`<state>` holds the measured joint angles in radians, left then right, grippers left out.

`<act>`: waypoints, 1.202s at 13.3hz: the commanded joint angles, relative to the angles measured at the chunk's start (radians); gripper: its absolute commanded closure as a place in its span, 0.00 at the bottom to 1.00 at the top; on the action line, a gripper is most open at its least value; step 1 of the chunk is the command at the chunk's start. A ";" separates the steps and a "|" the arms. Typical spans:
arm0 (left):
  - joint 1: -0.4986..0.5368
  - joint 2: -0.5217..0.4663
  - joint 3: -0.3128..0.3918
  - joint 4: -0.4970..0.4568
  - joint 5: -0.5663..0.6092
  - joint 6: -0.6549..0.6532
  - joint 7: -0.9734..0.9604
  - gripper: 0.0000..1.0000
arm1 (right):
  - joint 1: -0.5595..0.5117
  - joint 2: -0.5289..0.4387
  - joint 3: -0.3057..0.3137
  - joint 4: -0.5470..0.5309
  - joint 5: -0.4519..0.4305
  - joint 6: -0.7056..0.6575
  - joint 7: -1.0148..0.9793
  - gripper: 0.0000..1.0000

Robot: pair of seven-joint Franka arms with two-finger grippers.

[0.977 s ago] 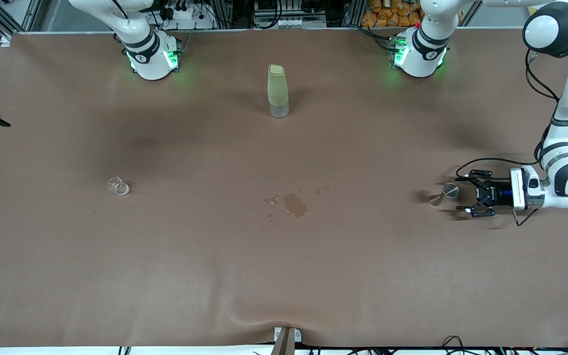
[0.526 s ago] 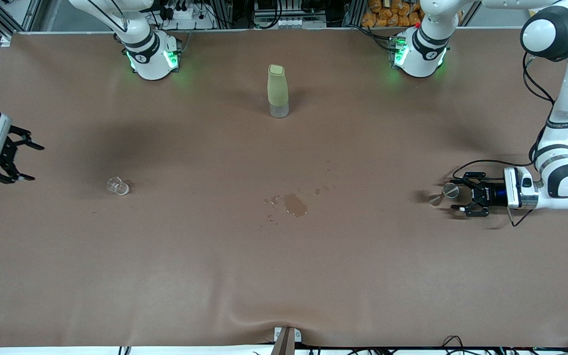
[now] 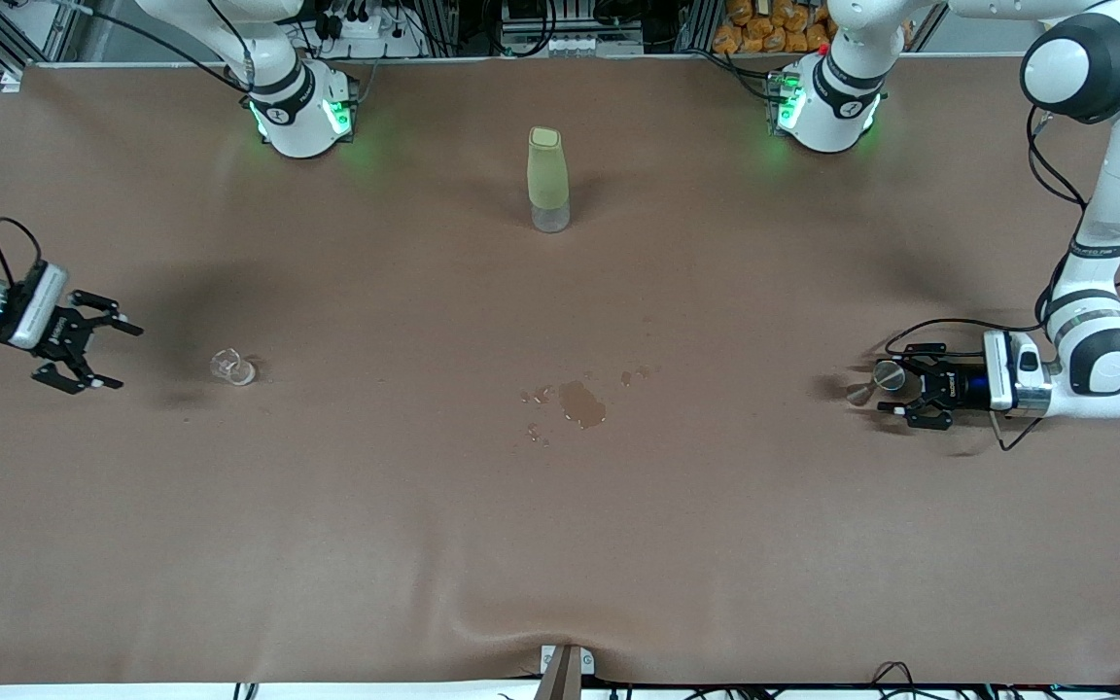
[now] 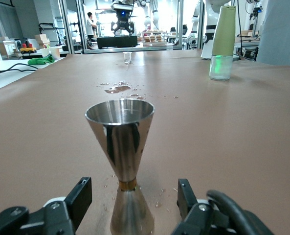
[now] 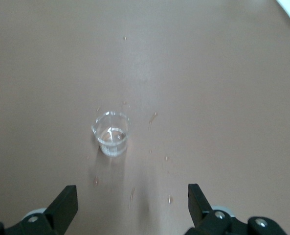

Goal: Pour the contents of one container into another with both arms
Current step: 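Grasp the jigger with the left gripper while the right gripper reaches the beaker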

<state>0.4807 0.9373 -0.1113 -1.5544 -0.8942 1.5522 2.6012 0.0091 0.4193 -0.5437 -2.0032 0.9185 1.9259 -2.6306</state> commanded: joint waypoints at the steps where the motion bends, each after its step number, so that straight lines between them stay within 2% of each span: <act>1: -0.010 0.012 0.004 0.014 -0.023 0.005 0.023 0.25 | -0.012 0.094 -0.021 0.023 0.144 -0.088 -0.132 0.00; 2: -0.010 0.015 0.004 0.013 -0.023 0.005 0.030 0.27 | -0.020 0.122 -0.022 0.023 0.198 -0.120 -0.182 0.00; 4: -0.014 0.029 0.002 0.014 -0.026 0.005 0.054 0.41 | -0.030 0.179 -0.024 0.024 0.262 -0.174 -0.255 0.00; 7: -0.021 0.029 0.002 0.013 -0.026 0.005 0.056 0.41 | -0.044 0.255 -0.030 0.030 0.338 -0.258 -0.340 0.00; 13: -0.019 0.029 0.002 0.014 -0.043 0.005 0.057 0.47 | -0.098 0.340 -0.030 0.030 0.416 -0.396 -0.471 0.00; 16: -0.014 0.029 0.002 0.014 -0.045 0.005 0.057 0.54 | -0.113 0.380 -0.030 0.032 0.463 -0.465 -0.532 0.00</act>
<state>0.4668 0.9564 -0.1114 -1.5517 -0.9176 1.5543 2.6384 -0.0877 0.7466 -0.5660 -1.9724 1.3198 1.5175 -2.8405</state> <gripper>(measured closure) 0.507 0.000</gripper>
